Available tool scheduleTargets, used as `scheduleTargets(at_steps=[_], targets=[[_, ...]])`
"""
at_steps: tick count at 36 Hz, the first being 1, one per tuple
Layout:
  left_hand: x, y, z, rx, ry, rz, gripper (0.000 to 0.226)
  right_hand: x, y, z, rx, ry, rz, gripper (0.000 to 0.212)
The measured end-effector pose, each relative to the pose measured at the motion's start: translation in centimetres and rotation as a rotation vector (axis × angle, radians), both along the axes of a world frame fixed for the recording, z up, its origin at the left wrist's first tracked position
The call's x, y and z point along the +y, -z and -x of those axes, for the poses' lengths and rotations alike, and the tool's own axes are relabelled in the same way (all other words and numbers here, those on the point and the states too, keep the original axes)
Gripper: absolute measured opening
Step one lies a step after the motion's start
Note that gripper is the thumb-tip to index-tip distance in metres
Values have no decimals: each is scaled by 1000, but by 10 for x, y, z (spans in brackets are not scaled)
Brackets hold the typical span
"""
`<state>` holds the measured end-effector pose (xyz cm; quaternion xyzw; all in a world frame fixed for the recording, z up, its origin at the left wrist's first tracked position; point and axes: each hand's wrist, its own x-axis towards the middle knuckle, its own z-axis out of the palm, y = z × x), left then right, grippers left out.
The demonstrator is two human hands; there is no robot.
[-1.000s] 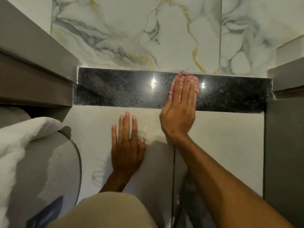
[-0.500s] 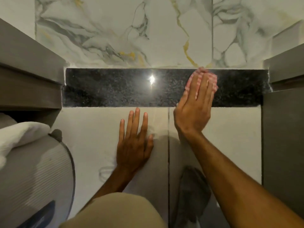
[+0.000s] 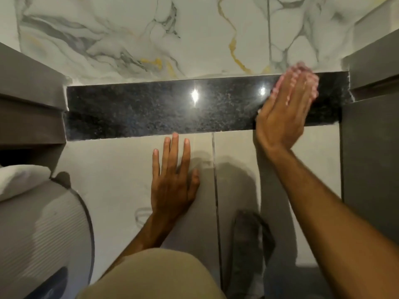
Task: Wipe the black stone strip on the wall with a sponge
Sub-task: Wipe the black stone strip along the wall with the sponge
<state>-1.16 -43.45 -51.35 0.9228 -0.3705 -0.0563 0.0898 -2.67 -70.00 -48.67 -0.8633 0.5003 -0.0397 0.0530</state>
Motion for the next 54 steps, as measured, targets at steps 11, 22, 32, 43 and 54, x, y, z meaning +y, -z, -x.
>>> scheduleTargets(at_steps=[11,22,32,43,54], targets=[[-47,1,5,-6,105,-14,67,43,1,56,-112,-283,24,61],[-46,8,8,-37,93,13,67,2,5,-19,26,-199,31,65],[-47,1,4,-20,61,30,73,69,-2,52,-97,-163,20,57],[-45,3,6,-60,-16,48,70,64,5,-12,-89,-690,-35,64],[-45,7,6,-46,-49,84,75,16,2,35,-67,199,32,64]])
